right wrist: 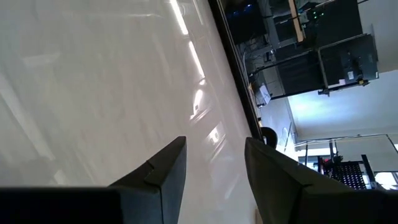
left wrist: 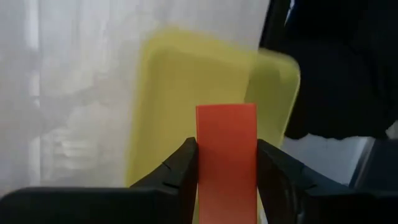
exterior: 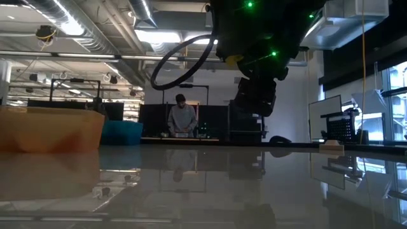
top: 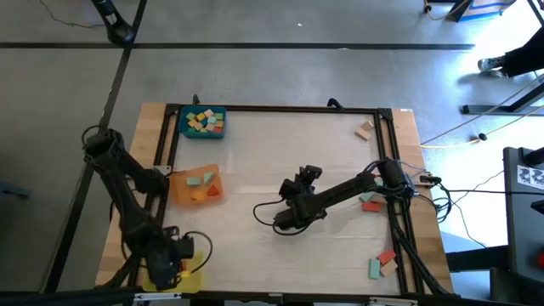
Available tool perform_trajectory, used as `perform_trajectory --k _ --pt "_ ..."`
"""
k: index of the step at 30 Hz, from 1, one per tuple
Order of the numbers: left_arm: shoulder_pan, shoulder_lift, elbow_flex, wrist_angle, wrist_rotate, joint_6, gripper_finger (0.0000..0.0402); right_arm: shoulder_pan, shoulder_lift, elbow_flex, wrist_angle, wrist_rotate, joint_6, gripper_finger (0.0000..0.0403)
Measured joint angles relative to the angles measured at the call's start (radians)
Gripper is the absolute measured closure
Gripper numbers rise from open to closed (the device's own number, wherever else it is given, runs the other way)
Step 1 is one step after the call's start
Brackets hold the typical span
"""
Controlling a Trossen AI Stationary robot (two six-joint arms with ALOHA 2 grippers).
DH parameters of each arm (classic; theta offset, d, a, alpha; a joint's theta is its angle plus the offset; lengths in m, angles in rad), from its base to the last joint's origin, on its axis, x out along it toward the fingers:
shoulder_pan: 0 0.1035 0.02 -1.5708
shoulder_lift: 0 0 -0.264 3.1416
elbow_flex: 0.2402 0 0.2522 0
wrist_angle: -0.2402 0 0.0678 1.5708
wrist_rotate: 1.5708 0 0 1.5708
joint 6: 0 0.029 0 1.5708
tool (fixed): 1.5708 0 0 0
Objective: Sort blocks by size
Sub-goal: Put the red rectangular block into the yellow bin, then put the light blue rectangular block into the yellow bin
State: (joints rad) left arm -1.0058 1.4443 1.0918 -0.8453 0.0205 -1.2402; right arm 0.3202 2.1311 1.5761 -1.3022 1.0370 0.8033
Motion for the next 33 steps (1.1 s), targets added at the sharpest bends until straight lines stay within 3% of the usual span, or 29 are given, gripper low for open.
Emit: perform_trajectory --k 7,18,26,33 --pt "-0.043 0.034 -0.006 -0.002 -0.008 -0.097 0.0256 0.0 0.0 0.0 0.0 -0.001 0.0 0.0239" --pt "-0.003 0.017 -0.005 -0.005 0.057 -0.02 0.0212 0.0 0.0 0.0 -0.009 -0.001 -0.003 0.0239" --pt "0.102 -0.113 0.001 -0.057 -0.26 0.322 0.021 0.0 -0.023 0.001 -0.099 0.007 0.011 0.0239" --pt "0.257 -0.268 -0.012 -0.1 -0.512 0.589 0.021 0.0 -0.084 -0.003 -0.273 0.046 0.111 0.0239"
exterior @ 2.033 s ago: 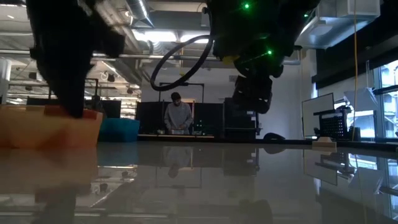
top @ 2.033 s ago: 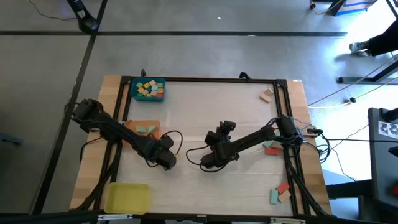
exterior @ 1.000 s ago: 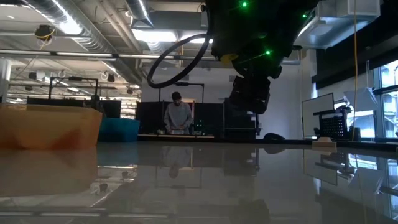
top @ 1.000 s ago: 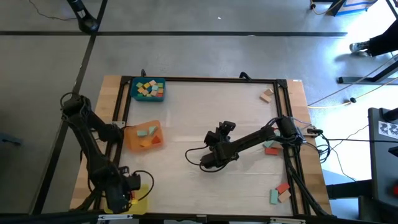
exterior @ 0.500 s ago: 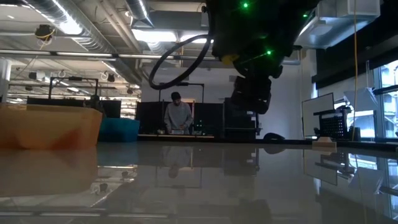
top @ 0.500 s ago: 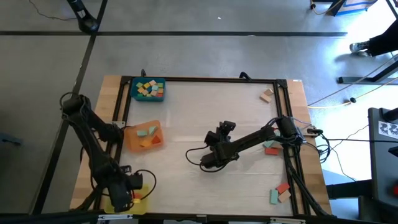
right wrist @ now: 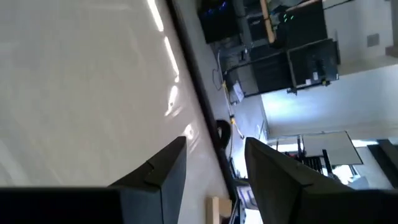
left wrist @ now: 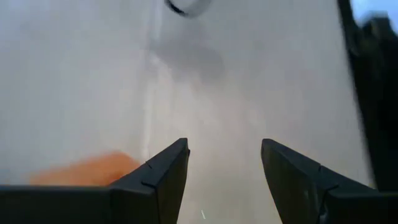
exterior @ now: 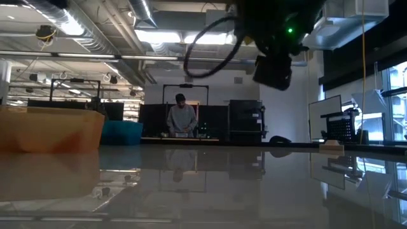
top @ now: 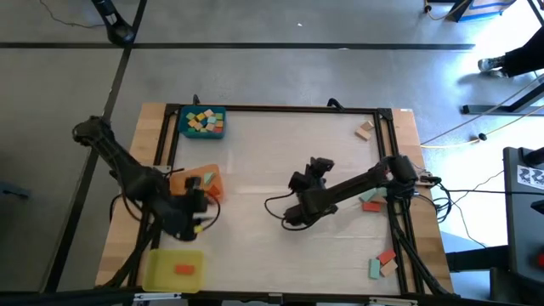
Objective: Sort blocks by size
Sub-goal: Put the light blue rectangular block into the yellow bin
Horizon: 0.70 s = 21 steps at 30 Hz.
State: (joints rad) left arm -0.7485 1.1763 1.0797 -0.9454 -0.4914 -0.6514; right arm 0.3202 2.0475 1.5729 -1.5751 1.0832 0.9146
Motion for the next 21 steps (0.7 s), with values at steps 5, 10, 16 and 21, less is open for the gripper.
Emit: perform_trajectory --k 5,10,16,21 --pt "0.12 -0.098 -0.108 0.139 -0.084 0.17 0.021 -0.012 -0.135 -0.126 0.009 0.011 0.042 0.0239" --pt "0.217 -0.156 -0.238 0.381 -0.09 0.318 0.021 -0.068 -0.328 -0.35 0.063 -0.087 0.104 0.0239" --pt "0.281 -0.169 -0.336 0.557 -0.086 0.418 0.021 -0.195 -0.559 -0.562 0.146 -0.341 0.172 0.0239" --pt "0.292 -0.169 -0.411 0.652 -0.086 0.424 0.021 -0.258 -0.693 -0.668 0.147 -0.632 0.251 0.0239"
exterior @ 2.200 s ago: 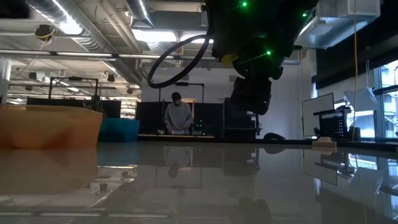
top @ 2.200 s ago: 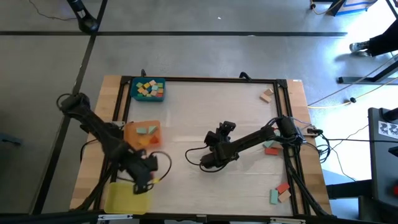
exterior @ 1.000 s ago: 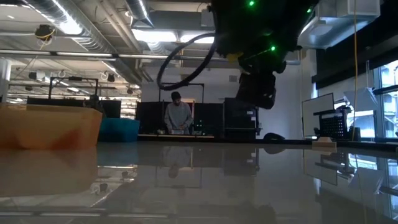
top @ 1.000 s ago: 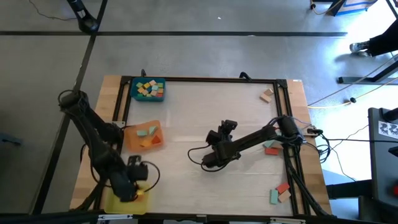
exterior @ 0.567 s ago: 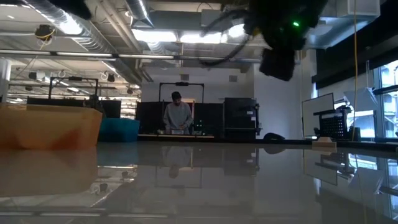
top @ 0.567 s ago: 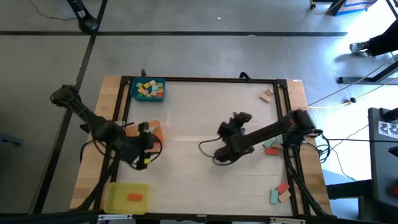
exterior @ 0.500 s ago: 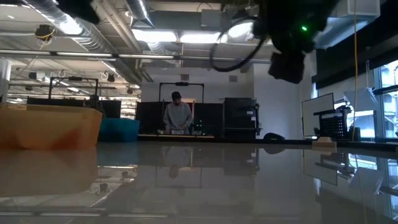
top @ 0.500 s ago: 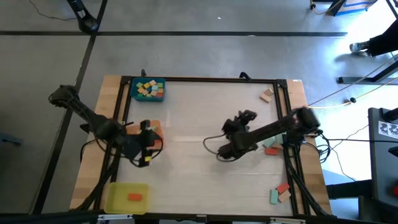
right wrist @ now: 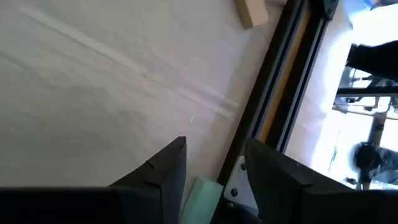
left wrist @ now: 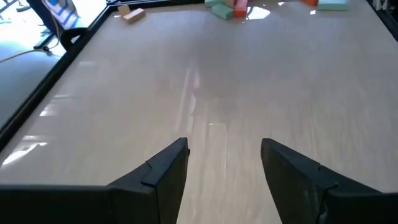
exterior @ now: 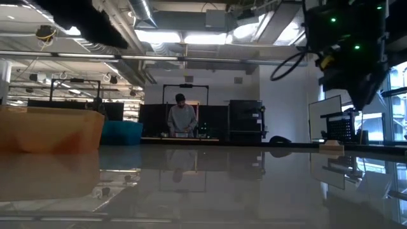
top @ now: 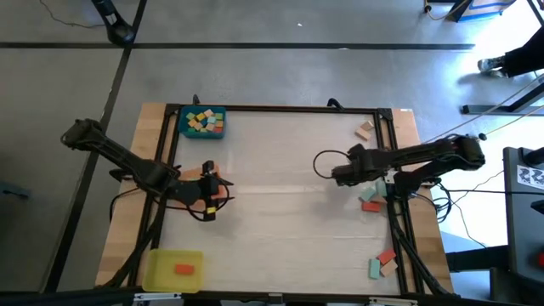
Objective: Sort blocks by size
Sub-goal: Put the light blue rectangular block into the yellow bin
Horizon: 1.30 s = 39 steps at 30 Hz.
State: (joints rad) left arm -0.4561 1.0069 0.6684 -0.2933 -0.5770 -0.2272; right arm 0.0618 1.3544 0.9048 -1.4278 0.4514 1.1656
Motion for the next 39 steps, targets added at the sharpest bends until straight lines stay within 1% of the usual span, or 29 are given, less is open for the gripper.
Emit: perform_trajectory --k 4,8,10,12,15,16,18,21,23,25,27,30,35,39 --pt "-0.007 0.0 -0.057 0.05 -0.001 -0.012 0.021 0.003 -0.03 -0.034 0.007 -0.017 0.014 0.0239" --pt "-0.008 0.0 -0.107 0.099 0.0 -0.037 0.021 0.003 -0.025 -0.044 0.031 -0.077 0.005 0.0239" --pt "-0.008 0.001 -0.12 0.105 -0.001 -0.059 0.021 0.003 -0.021 -0.051 0.041 -0.076 0.015 0.0239" --pt "-0.007 0.001 -0.126 0.103 -0.003 -0.076 0.021 0.008 -0.022 -0.062 0.07 -0.079 0.019 0.0239" --pt "-0.005 0.001 -0.134 0.117 -0.004 -0.084 0.021 0.024 -0.021 -0.095 0.145 -0.111 -0.021 0.0239" --pt "-0.002 0.001 -0.138 0.126 -0.005 -0.085 0.021 0.024 -0.021 -0.108 0.17 -0.13 -0.046 0.0239" --pt "0.001 0.001 -0.139 0.129 -0.007 -0.088 0.021 0.023 -0.021 -0.142 0.228 -0.208 -0.075 0.0239" --pt "0.001 0.001 -0.138 0.13 -0.011 -0.094 0.021 0.03 -0.021 -0.191 0.262 -0.319 -0.087 0.0239" --pt "0.001 0.001 -0.139 0.142 -0.012 -0.081 0.021 0.046 -0.021 -0.224 0.26 -0.352 -0.066 0.0239" --pt "0.001 0.001 -0.138 0.161 -0.014 -0.072 0.021 0.044 -0.019 -0.233 0.277 -0.358 -0.073 0.0241" --pt "0.001 0.001 -0.138 0.167 -0.014 -0.078 0.021 0.044 -0.019 -0.234 0.282 -0.358 -0.065 0.025" --pt "0.001 0.001 -0.139 0.17 -0.014 -0.08 0.021 0.048 -0.019 -0.234 0.286 -0.365 -0.048 0.0278" --pt "0.001 0.001 -0.139 0.172 -0.014 -0.08 0.021 0.083 -0.019 -0.234 0.279 -0.452 -0.073 0.0335" --pt "0.001 0.001 -0.138 0.172 -0.014 -0.073 0.021 0.116 -0.019 -0.234 0.279 -0.484 -0.093 0.037"
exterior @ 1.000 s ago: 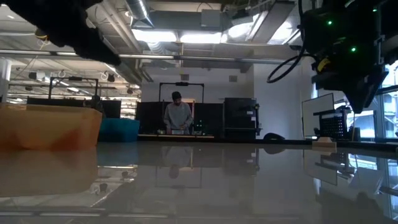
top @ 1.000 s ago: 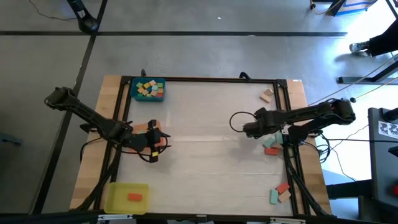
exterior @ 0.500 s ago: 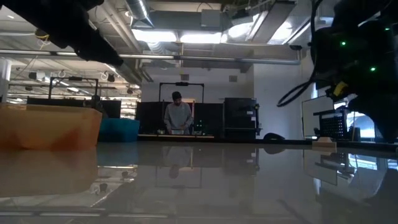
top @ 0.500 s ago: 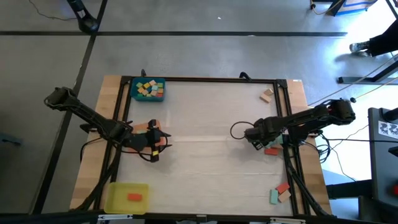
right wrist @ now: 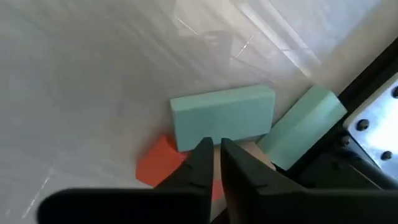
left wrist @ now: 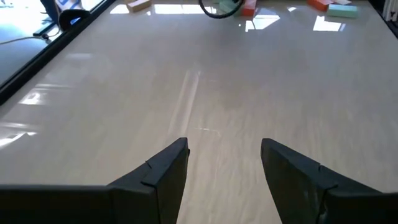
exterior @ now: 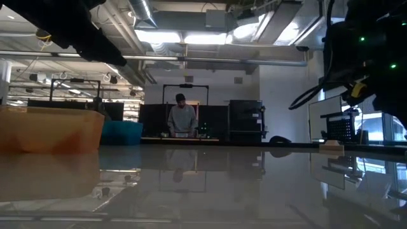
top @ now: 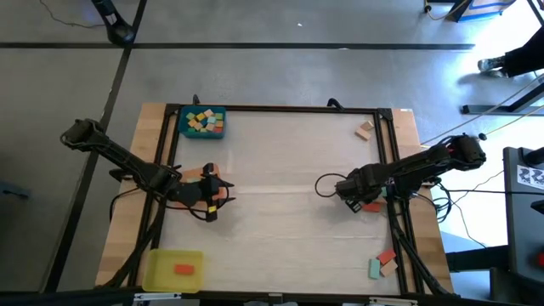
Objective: Sort blocks by size
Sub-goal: Put the light blue rectangular block into the yellow bin
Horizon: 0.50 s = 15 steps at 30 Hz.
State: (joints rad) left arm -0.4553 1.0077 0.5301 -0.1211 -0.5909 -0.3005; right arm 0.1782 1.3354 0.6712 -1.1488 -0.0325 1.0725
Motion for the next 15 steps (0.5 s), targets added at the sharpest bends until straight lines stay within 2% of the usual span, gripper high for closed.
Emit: perform_trajectory --k 5,10,15 --pt "0.0 0.0 0.0 0.0 0.0 0.012 0.021 0.004 0.021 -0.013 0.059 0.012 0.001 0.0393" --pt "0.0 0.0 0.0 -0.002 0.0 0.011 0.021 -0.009 0.048 -0.034 0.101 0.024 0.002 0.0397" --pt "0.0 0.0 0.0 -0.001 0.0 0.012 0.021 -0.009 0.054 -0.001 0.139 0.096 -0.007 0.0397"
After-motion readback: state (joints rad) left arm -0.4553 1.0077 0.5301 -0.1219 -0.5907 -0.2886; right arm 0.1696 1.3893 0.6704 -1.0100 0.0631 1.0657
